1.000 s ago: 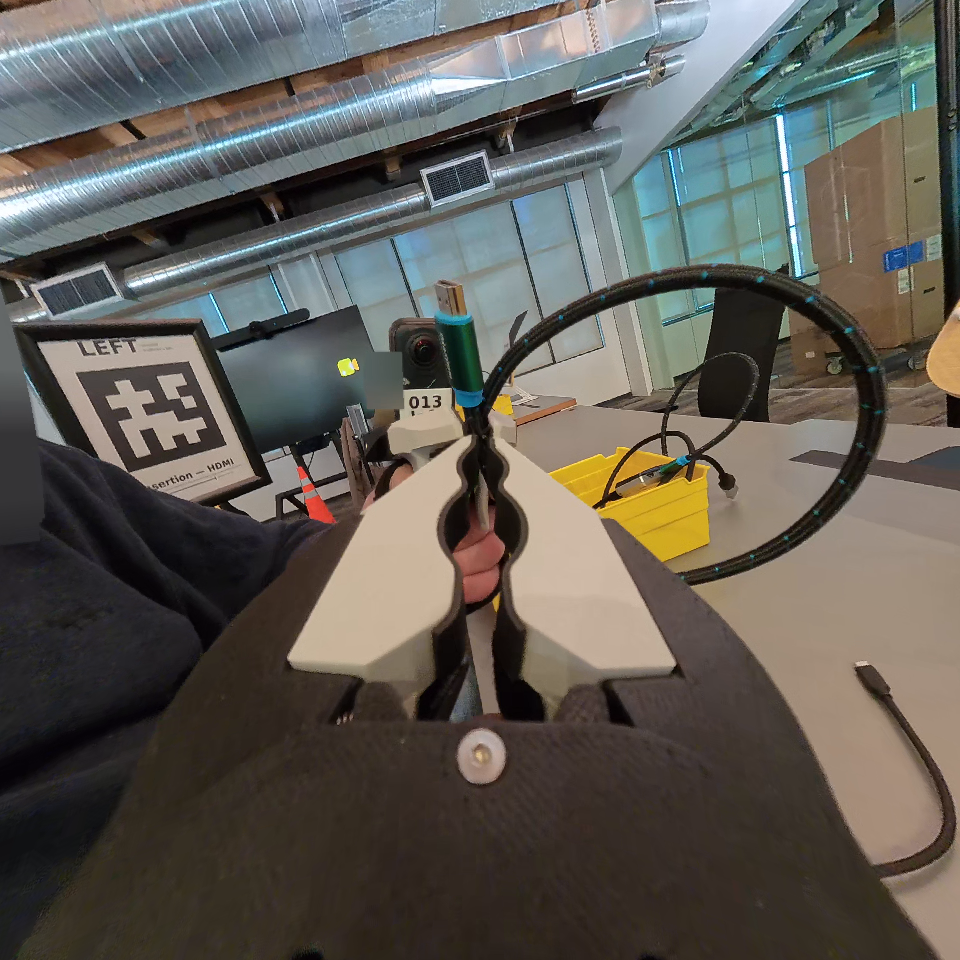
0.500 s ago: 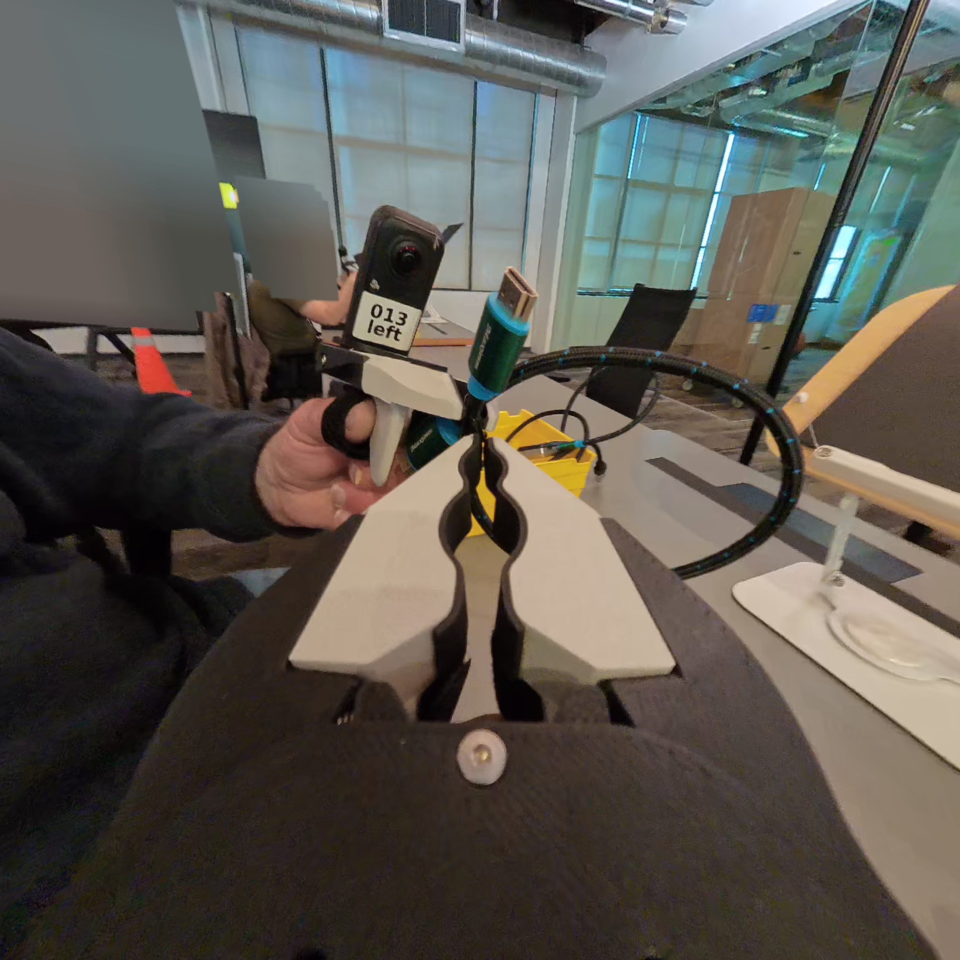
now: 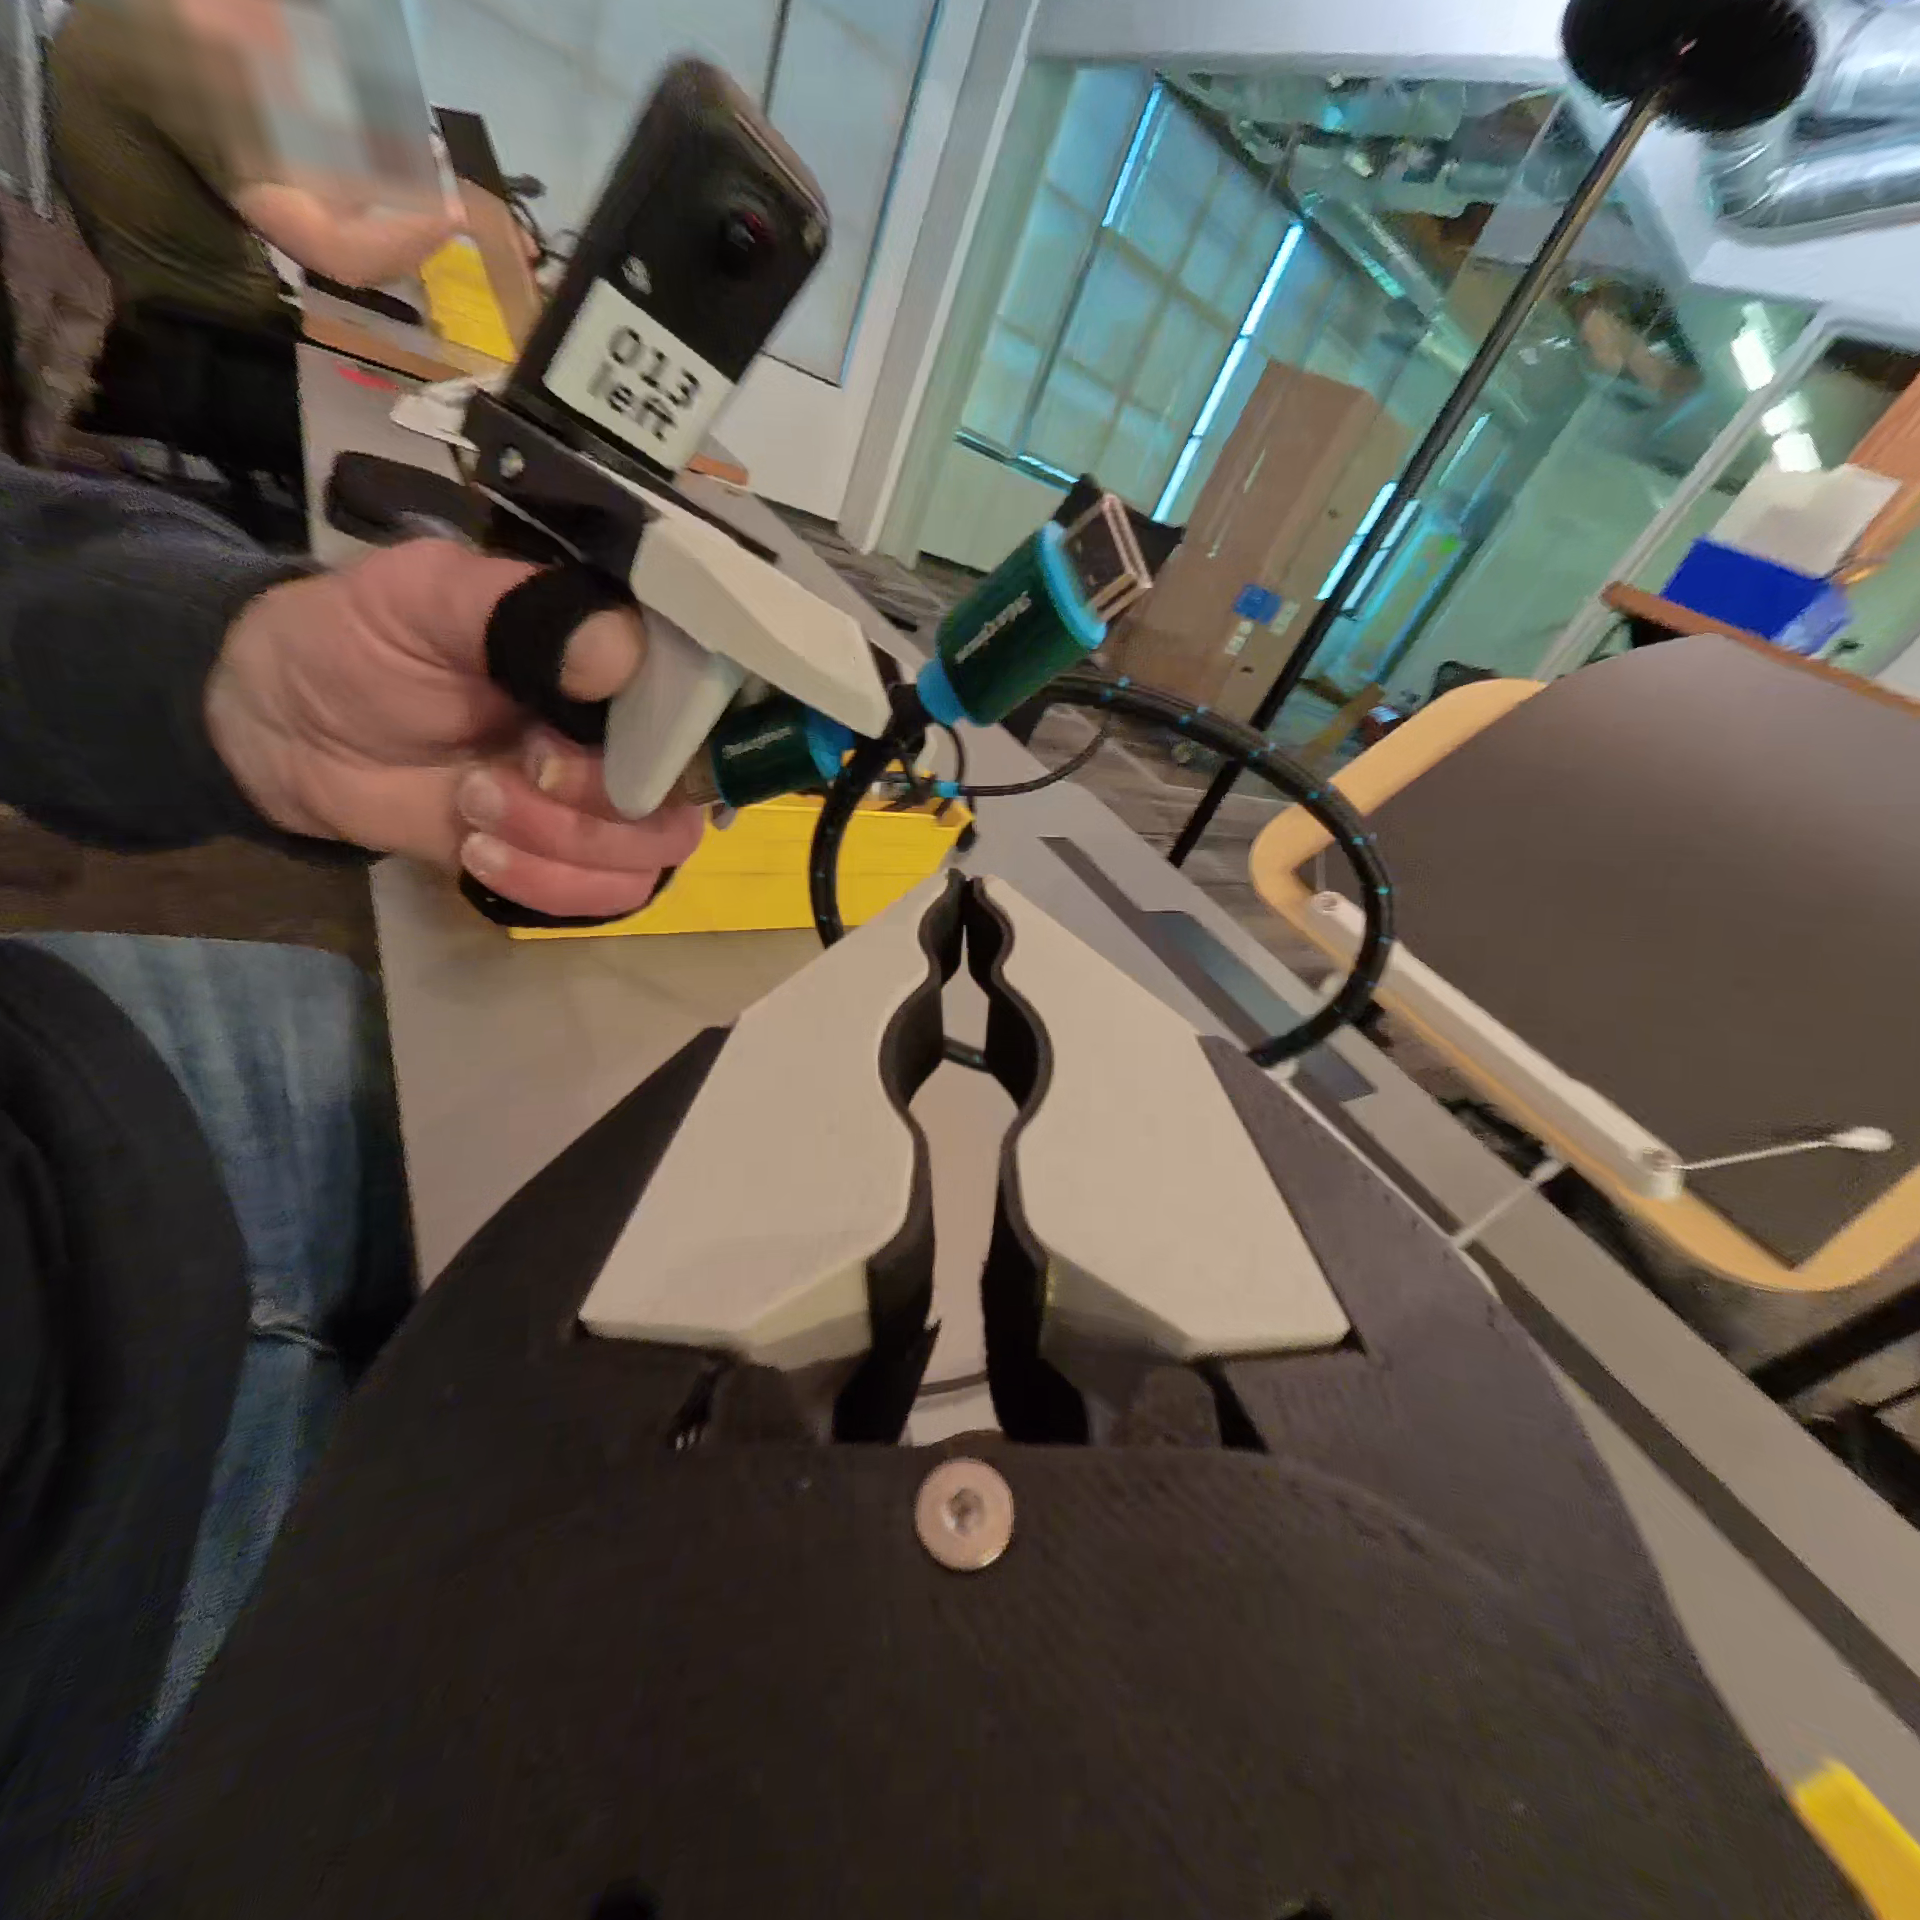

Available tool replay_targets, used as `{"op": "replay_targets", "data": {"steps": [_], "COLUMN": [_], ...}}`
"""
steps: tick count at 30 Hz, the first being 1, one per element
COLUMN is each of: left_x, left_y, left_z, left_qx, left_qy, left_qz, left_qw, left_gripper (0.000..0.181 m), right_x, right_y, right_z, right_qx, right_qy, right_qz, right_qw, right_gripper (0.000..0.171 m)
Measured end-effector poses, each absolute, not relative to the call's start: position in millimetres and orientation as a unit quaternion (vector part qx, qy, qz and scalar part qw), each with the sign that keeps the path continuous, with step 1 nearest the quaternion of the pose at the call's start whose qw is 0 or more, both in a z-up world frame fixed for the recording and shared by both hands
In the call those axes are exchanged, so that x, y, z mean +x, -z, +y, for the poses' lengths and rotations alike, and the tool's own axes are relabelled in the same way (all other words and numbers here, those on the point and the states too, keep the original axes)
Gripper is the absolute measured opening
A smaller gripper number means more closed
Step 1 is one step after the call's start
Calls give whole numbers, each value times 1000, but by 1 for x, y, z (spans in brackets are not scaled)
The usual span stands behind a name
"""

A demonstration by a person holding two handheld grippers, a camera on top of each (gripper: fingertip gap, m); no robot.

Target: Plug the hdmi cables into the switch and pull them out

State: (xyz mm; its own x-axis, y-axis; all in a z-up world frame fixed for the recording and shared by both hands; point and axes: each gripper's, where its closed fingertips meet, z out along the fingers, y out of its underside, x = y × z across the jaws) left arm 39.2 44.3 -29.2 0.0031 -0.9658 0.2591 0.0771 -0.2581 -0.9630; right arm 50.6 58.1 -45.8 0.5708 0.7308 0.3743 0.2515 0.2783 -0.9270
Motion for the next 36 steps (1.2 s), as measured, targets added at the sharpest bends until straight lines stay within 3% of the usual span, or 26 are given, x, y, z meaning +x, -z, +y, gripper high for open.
{"op": "replay_targets", "data": {"steps": [12, 36], "left_x": [39, 42], "left_y": [29, 26], "left_z": [44, 36], "left_qx": [-537, -526], "left_qy": [595, 606], "left_qz": [393, 394], "left_qw": [450, 447], "left_gripper": [8, 8], "right_x": [42, 39], "right_y": [37, 32], "right_z": [43, 41], "right_qx": [-551, -547], "right_qy": [-381, -408], "right_qz": [-371, -352], "right_qw": [644, 641], "right_gripper": [3, 1]}}
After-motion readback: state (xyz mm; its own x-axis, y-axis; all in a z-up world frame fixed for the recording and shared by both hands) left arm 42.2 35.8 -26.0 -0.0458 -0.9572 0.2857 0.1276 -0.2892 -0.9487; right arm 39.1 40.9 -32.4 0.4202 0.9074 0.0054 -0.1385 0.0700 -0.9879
